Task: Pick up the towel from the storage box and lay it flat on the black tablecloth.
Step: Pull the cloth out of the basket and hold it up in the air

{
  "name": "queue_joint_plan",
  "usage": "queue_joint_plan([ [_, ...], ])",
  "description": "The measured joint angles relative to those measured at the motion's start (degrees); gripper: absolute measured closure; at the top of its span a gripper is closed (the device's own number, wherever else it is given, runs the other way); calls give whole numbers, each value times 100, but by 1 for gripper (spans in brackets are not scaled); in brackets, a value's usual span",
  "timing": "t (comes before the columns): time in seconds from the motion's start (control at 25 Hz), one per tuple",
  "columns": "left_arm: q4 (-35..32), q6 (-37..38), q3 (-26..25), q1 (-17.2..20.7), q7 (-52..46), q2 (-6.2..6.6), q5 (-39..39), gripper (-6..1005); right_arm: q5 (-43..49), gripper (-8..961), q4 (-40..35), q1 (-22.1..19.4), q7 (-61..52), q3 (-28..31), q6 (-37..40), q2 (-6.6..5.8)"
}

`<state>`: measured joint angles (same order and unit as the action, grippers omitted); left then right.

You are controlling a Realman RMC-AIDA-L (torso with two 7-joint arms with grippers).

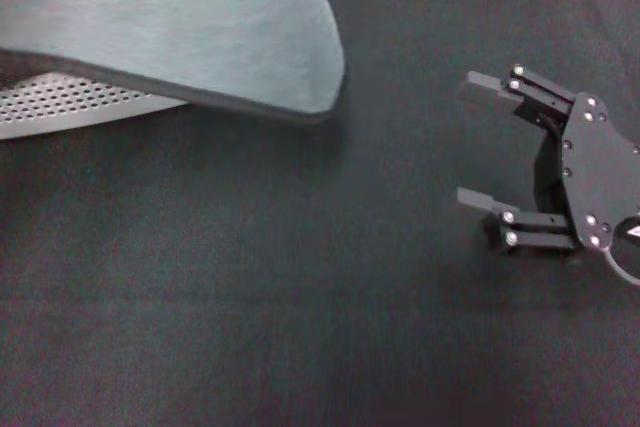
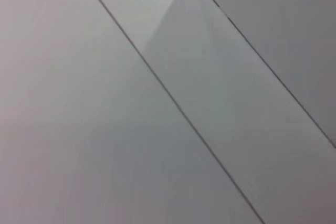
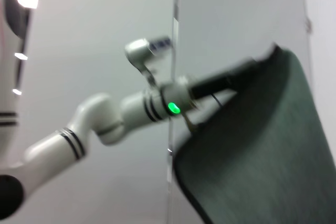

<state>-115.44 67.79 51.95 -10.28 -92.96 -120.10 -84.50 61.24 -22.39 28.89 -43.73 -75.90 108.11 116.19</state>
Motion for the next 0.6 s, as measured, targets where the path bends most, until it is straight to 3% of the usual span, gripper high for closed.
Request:
queue_joint_plan([
  [0.08,0,7,101,10,0,-4,-27,992,-31,119,-180,-4,166,-153,40,0],
  [0.2,15,-19,196,28,8,-12,-74,992,-528,121,-443,-63,911,-887,-410,0],
  [0.36,45,-115,291,33,-8,-22,-213,992,-1991,138,-977,-194,2211,-2516,-1932,0],
  [0.48,84,-547,670,33,-86,-33,-425,992,-3302,181,-1352,-295,3581,-3700,-2894,-1],
  [0.6,92,-1018,1131,48,-148,-36,-689,992,-4662,210,-1491,-339,4981,-4660,-3263,1],
])
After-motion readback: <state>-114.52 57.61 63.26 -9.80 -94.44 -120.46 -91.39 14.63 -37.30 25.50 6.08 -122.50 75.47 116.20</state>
